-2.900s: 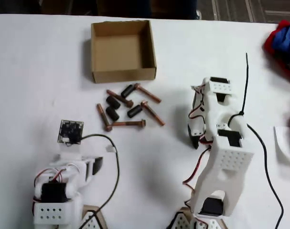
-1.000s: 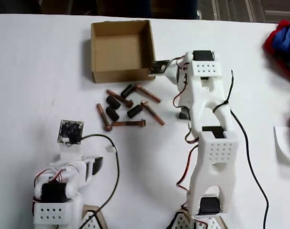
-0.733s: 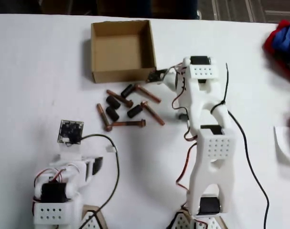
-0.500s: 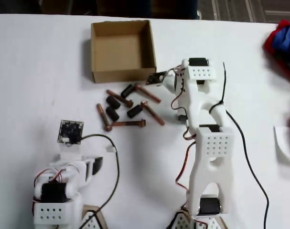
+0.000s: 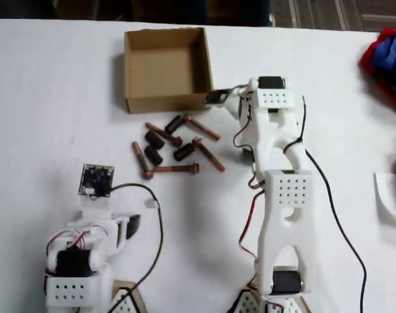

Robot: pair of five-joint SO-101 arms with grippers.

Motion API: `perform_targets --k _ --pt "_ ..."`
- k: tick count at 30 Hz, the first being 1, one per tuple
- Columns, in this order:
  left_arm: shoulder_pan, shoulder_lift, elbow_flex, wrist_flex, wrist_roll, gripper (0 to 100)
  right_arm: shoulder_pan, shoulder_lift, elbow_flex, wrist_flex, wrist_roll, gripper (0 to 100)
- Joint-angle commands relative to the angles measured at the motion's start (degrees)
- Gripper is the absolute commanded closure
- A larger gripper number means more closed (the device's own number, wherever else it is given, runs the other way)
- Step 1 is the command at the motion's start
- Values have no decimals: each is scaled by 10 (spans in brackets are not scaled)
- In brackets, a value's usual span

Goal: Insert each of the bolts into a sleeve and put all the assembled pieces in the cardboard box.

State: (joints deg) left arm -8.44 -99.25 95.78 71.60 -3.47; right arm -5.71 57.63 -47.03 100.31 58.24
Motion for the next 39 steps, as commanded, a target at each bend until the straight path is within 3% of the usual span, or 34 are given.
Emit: perform_targets --k 1,4,6,10,16,26,39 --pt "7 3 8 -4 5 694 0 5 -30 7 -180 978" --pt "7 3 8 -4 5 694 0 5 -40 7 -328 978" --pt "7 3 8 -4 5 694 -2 7 -42 7 -368 978" --pt "7 3 8 -4 5 694 -4 7 -41 7 -334 972" --pt "7 3 8 -4 5 694 3 4 -38 8 -275 815" --pt "7 3 8 -4 5 694 27 5 -36 9 -119 831" --pt "7 3 8 -4 5 694 29 9 25 8 -93 862"
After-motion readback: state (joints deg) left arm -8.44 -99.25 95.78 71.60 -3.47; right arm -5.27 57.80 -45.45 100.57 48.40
